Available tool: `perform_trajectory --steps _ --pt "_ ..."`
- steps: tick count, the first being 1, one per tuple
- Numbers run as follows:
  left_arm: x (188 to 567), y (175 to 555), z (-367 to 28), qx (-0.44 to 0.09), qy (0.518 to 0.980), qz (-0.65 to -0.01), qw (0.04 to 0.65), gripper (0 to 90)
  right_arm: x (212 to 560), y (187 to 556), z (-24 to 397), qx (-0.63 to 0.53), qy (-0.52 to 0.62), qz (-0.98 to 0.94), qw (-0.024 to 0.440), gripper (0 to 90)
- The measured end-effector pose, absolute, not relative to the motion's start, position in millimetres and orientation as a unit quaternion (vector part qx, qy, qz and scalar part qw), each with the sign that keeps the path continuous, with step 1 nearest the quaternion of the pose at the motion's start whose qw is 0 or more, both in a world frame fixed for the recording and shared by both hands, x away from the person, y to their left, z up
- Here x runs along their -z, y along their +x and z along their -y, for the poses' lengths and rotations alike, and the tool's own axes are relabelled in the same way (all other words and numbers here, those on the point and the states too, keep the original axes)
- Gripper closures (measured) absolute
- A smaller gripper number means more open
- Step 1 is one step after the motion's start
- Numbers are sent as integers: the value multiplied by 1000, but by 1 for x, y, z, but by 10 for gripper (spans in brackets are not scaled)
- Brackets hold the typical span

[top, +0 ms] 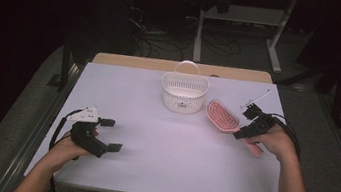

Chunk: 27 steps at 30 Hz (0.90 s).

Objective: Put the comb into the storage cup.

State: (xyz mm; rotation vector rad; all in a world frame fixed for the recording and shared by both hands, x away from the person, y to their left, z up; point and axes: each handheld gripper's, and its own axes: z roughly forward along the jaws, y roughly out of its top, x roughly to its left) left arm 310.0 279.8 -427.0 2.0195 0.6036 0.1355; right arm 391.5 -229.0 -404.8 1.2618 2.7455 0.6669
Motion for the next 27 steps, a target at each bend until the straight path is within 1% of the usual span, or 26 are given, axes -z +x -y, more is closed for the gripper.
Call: perform_trajectory --steps 9,14,27 --pt "427 310 -280 -56 832 -249 492 0 402 385 239 -264 414 -870 35 690" --pt "427 310 -280 -57 833 -249 491 0 402 382 240 -286 408 -866 36 690" --pt "428 310 -280 -56 833 -250 490 0 404 380 239 -324 401 -855 56 691"
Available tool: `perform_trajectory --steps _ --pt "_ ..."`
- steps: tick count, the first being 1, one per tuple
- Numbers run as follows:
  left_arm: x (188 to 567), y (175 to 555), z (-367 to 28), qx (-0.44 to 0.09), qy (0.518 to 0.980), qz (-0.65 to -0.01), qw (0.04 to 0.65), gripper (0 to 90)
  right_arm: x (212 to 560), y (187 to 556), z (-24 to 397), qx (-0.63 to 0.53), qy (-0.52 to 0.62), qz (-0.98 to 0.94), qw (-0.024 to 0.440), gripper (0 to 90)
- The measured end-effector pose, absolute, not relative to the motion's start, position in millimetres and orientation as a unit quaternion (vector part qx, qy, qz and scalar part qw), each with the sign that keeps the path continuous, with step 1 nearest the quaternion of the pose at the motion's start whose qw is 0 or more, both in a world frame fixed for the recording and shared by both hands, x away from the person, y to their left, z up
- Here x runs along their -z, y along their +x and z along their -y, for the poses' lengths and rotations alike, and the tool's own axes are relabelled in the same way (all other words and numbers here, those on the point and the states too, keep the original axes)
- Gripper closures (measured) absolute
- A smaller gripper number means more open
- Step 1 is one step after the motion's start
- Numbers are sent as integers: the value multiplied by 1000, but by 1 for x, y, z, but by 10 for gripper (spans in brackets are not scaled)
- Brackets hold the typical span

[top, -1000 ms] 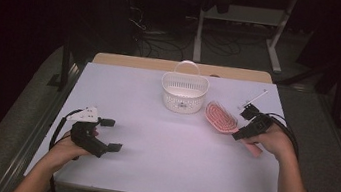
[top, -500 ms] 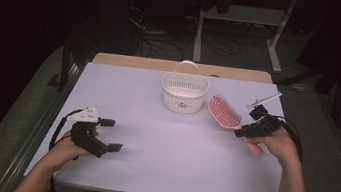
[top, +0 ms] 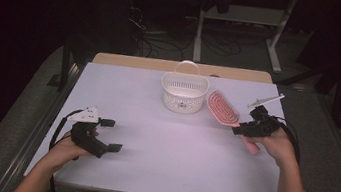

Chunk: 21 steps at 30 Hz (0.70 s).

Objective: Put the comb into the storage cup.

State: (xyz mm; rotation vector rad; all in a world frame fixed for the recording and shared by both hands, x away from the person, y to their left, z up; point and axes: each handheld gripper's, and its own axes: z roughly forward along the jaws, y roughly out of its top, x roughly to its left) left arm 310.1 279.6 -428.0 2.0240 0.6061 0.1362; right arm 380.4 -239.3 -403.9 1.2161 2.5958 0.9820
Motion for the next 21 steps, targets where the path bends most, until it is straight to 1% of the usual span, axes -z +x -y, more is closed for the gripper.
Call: perform_trajectory --steps 10,14,21 --pt "428 310 -279 -55 834 -248 490 0 403 379 243 -362 404 -838 61 691" --pt "429 310 -279 -55 834 -249 490 0 403 379 245 -385 402 -829 56 691" --pt "428 310 -279 -55 834 -250 490 0 398 377 245 -422 397 -812 68 690"
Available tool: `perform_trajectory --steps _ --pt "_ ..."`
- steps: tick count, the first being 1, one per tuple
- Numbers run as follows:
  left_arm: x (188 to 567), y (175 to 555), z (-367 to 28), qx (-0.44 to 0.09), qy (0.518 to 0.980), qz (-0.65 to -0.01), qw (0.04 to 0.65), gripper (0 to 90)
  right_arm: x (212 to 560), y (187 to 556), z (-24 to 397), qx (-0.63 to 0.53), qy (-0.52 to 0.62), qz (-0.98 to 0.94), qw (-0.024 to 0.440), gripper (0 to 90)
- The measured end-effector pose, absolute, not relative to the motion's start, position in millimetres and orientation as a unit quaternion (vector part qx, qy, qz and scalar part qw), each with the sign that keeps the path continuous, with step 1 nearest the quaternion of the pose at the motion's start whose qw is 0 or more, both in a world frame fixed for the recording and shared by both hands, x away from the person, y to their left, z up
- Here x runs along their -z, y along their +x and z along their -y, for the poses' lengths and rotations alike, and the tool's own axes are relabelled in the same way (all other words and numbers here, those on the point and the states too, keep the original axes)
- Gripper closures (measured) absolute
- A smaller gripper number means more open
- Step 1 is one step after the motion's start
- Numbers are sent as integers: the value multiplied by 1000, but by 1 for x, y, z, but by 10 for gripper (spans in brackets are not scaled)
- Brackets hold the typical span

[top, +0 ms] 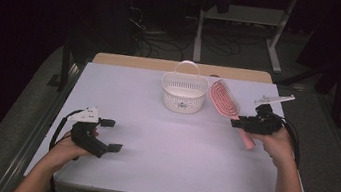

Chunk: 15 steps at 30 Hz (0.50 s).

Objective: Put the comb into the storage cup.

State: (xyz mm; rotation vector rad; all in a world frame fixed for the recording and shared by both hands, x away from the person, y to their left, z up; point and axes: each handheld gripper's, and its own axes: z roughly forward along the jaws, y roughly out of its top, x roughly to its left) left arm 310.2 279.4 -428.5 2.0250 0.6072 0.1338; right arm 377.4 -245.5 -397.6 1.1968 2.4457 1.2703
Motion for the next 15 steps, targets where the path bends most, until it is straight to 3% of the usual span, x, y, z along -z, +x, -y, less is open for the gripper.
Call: perform_trajectory --steps 15 --pt "429 311 -279 -54 833 -251 489 0 384 379 243 -476 384 -786 92 690"
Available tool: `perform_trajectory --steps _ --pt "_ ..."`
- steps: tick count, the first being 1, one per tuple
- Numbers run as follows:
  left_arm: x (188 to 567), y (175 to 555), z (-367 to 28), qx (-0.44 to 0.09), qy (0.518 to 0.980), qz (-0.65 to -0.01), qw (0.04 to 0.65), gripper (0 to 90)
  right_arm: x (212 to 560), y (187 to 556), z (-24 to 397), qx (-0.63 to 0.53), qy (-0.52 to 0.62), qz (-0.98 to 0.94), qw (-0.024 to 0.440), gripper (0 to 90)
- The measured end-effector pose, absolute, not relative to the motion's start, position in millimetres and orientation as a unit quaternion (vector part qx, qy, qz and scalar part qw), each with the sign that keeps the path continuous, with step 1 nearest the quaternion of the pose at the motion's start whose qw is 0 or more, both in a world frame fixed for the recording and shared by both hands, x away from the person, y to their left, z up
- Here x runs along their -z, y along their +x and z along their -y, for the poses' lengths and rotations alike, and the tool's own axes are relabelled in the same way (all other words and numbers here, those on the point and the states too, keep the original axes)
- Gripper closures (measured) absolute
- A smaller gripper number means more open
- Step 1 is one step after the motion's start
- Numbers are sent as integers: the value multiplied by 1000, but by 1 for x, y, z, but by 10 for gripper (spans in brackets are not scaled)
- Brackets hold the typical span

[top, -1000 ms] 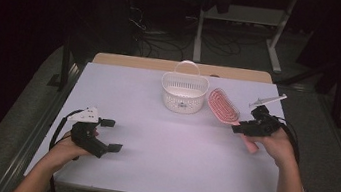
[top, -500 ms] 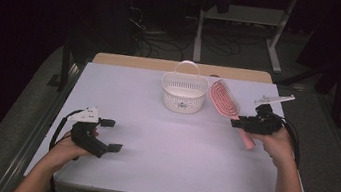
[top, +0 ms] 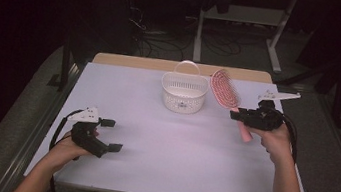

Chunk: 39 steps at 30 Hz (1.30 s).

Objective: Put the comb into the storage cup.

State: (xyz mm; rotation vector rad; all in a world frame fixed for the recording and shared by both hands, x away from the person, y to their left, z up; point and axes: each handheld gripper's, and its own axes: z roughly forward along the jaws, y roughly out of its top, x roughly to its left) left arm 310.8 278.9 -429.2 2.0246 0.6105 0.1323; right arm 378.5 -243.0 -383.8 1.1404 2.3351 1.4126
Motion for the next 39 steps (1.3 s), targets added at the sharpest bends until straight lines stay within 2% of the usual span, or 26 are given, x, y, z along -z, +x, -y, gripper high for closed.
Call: perform_trajectory --steps 17,39 --pt "437 310 -279 -67 841 -243 479 0 354 394 234 -509 369 -767 126 690" --pt "435 308 -280 -66 836 -244 486 0 339 419 206 -555 350 -741 144 690"
